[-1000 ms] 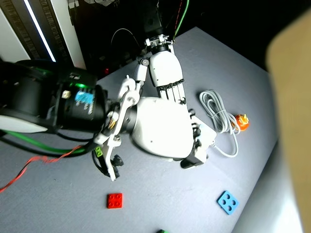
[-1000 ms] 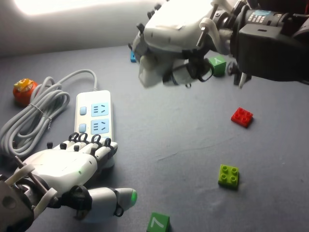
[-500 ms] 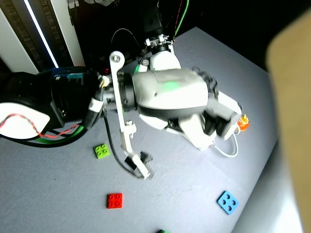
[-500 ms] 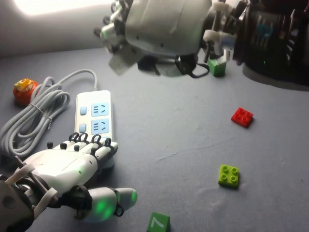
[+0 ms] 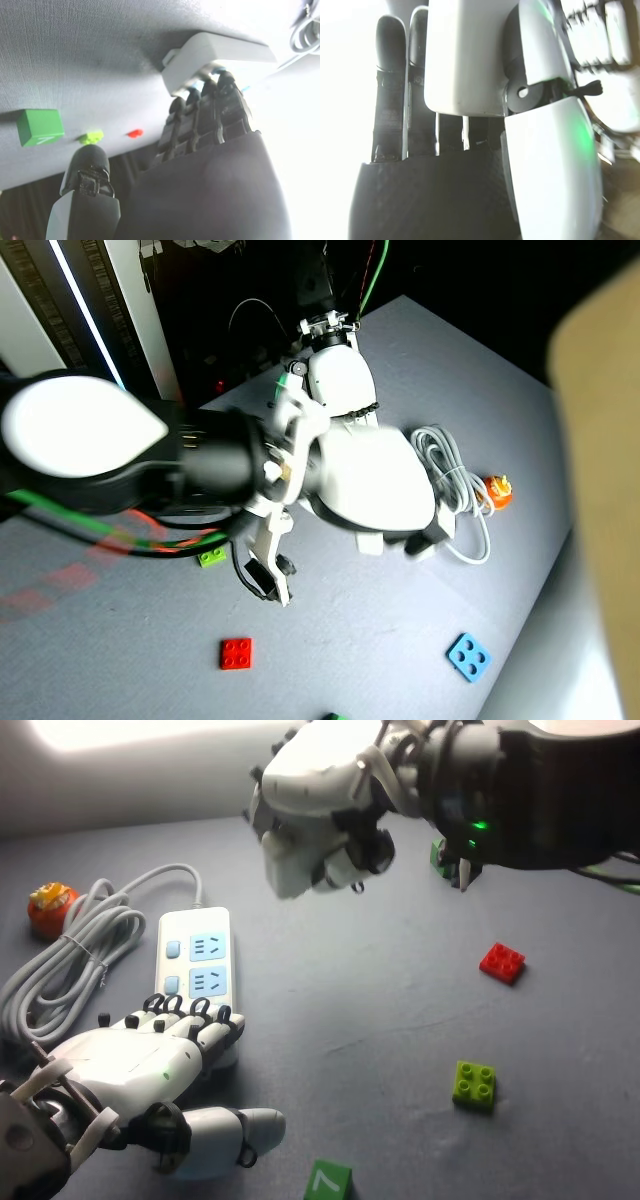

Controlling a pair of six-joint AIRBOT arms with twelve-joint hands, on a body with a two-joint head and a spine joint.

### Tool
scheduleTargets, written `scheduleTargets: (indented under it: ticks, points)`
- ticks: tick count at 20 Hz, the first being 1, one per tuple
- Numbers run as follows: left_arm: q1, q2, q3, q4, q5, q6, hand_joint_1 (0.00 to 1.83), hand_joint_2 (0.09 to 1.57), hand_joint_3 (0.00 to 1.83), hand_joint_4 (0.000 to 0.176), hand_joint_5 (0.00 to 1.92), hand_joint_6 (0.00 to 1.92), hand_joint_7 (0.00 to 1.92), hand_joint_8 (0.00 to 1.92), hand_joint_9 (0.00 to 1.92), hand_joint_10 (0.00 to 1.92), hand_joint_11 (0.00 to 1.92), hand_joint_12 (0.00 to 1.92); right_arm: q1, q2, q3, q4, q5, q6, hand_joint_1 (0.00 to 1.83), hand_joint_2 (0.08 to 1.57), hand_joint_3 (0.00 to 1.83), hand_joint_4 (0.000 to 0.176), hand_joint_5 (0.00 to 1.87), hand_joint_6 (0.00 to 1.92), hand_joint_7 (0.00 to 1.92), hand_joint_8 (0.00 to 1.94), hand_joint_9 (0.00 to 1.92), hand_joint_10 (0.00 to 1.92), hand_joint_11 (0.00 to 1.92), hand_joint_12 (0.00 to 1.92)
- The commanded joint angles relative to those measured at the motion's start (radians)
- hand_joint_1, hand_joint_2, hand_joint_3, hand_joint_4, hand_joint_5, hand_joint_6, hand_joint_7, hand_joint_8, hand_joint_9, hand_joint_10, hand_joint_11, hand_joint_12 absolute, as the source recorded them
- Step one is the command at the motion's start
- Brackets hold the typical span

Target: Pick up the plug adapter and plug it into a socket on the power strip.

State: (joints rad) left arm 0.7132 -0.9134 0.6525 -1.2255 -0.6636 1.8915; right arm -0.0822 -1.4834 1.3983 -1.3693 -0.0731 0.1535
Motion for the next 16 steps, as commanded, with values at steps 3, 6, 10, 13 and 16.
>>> scheduleTargets:
  ticks: [3,6,10,13,16]
  points:
    - [-0.002,-0.007,0.002,0.002,0.037,-0.006,0.00,1.22,0.00,0.000,0.05,0.01,0.08,0.01,0.06,0.01,0.02,0.02,0.026,-0.053,0.017,0.049,-0.210,-0.007,1.37,1.11,0.00,0.000,0.92,1.00,1.04,0.95,0.88,1.19,0.57,1.31]
    - [-0.002,-0.007,0.004,0.002,0.038,-0.006,0.00,1.21,0.00,0.000,0.03,0.00,0.06,0.00,0.04,0.00,0.00,0.01,0.023,-0.104,0.041,0.062,-0.270,0.079,1.38,1.11,0.00,0.000,0.93,0.99,1.04,0.95,0.88,1.20,0.58,1.32]
    - [-0.002,-0.007,0.005,0.002,0.038,-0.006,0.00,1.22,0.00,0.000,0.03,0.00,0.06,0.00,0.05,0.00,0.01,0.02,0.019,-0.170,0.101,0.063,-0.293,0.189,1.37,1.12,0.00,0.000,0.91,1.02,1.02,0.97,0.88,1.21,0.57,1.33]
    - [0.001,-0.007,0.005,0.002,0.040,-0.006,0.00,1.22,0.00,0.000,0.02,0.00,0.05,0.00,0.04,0.00,0.00,0.01,0.014,-0.221,0.144,0.066,-0.309,0.202,1.38,1.11,0.00,0.000,0.92,1.01,1.04,0.95,0.88,1.19,0.59,1.29]
    - [0.006,-0.008,0.005,0.002,0.042,-0.006,0.00,1.22,0.00,0.000,0.02,0.00,0.06,0.00,0.04,0.00,0.00,0.00,0.002,-0.256,0.176,0.088,-0.306,0.202,1.38,1.11,0.00,0.000,0.93,0.99,1.04,0.95,0.89,1.16,0.60,1.27]
